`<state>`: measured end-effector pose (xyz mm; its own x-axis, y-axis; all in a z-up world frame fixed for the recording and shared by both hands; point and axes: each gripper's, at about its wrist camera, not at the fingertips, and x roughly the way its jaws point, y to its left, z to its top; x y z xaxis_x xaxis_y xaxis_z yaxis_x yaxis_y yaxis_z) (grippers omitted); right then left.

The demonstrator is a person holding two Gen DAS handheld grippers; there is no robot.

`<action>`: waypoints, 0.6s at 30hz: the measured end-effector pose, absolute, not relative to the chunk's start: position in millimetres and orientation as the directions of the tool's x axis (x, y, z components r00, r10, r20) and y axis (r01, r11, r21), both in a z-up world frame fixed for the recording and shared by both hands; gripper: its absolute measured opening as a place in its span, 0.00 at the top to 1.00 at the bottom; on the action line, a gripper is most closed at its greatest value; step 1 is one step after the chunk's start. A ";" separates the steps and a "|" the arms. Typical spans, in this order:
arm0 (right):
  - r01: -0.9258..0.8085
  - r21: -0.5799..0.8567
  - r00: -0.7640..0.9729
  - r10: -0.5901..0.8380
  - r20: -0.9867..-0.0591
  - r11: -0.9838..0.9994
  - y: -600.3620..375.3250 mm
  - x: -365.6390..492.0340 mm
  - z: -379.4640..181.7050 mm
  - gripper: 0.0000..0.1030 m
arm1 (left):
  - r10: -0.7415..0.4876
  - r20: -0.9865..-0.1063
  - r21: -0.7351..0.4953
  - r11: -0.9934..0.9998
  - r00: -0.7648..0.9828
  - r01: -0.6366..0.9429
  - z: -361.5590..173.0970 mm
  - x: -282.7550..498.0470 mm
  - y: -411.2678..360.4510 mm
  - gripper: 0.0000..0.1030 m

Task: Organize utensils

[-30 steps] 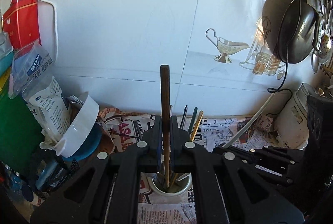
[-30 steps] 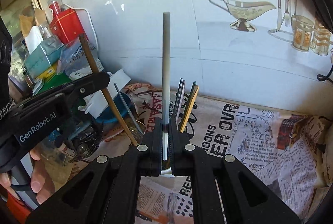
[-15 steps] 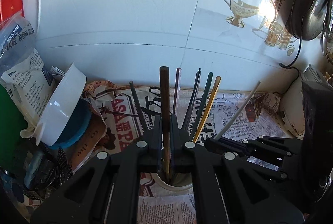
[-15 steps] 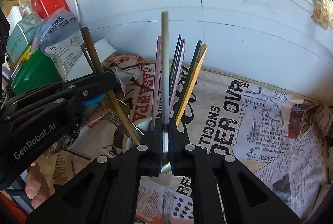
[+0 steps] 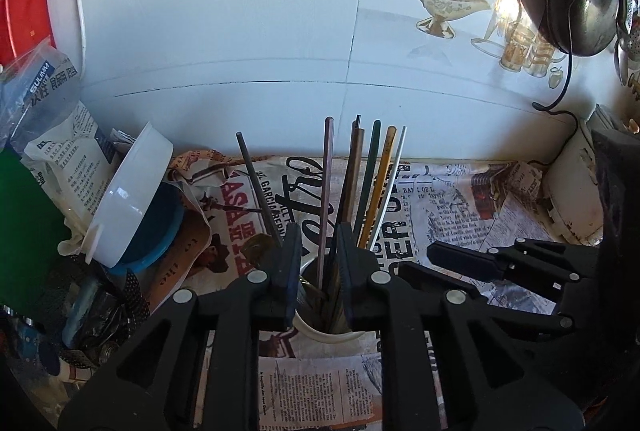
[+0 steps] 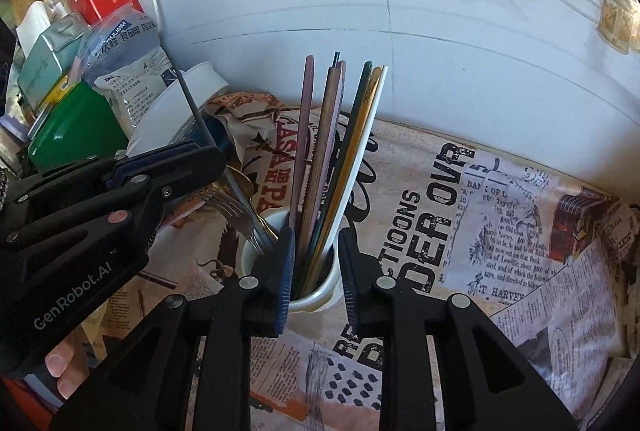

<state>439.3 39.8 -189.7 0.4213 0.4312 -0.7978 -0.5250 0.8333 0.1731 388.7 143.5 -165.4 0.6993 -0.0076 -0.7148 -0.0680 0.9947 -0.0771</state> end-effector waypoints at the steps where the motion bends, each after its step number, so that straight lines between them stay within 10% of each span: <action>1: -0.531 0.172 0.429 0.438 -0.790 0.830 34.3 433.9 -183.5 0.76 | 0.000 -0.710 -0.076 0.994 0.704 -0.076 -162.2 383.4 140.9 0.80; 18: -0.609 0.128 0.613 0.567 -0.551 0.783 -69.7 325.1 -71.0 0.75 | 0.103 -0.509 -0.066 0.985 0.854 -0.158 -70.2 233.9 56.6 0.57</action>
